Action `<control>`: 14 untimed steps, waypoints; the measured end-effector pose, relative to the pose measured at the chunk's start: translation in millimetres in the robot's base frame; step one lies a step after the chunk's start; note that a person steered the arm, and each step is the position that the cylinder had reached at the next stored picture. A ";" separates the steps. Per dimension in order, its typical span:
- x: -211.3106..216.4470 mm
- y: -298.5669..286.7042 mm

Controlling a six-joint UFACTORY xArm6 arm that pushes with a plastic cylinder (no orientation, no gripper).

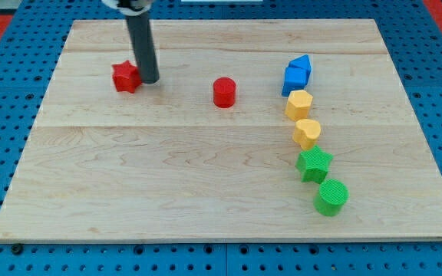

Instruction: Push the red blocks to the center of the board

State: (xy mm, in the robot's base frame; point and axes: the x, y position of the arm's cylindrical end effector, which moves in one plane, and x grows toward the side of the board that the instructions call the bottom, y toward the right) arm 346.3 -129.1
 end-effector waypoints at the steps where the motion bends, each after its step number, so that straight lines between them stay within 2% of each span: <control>1: -20.8 0.3; 2: -64.5 -2.5; 3: -28.6 -41.1; 4: -20.7 -66.0; 5: -60.7 -70.0; 6: -89.8 -100.9; 7: -99.1 -102.7; 8: -132.0 -67.5; 9: -128.5 34.3; 10: -81.0 106.0; 11: -49.9 61.2; 12: -46.7 164.7; 13: 5.2 198.4; 14: 19.1 145.2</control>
State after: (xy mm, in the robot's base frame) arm 365.4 16.1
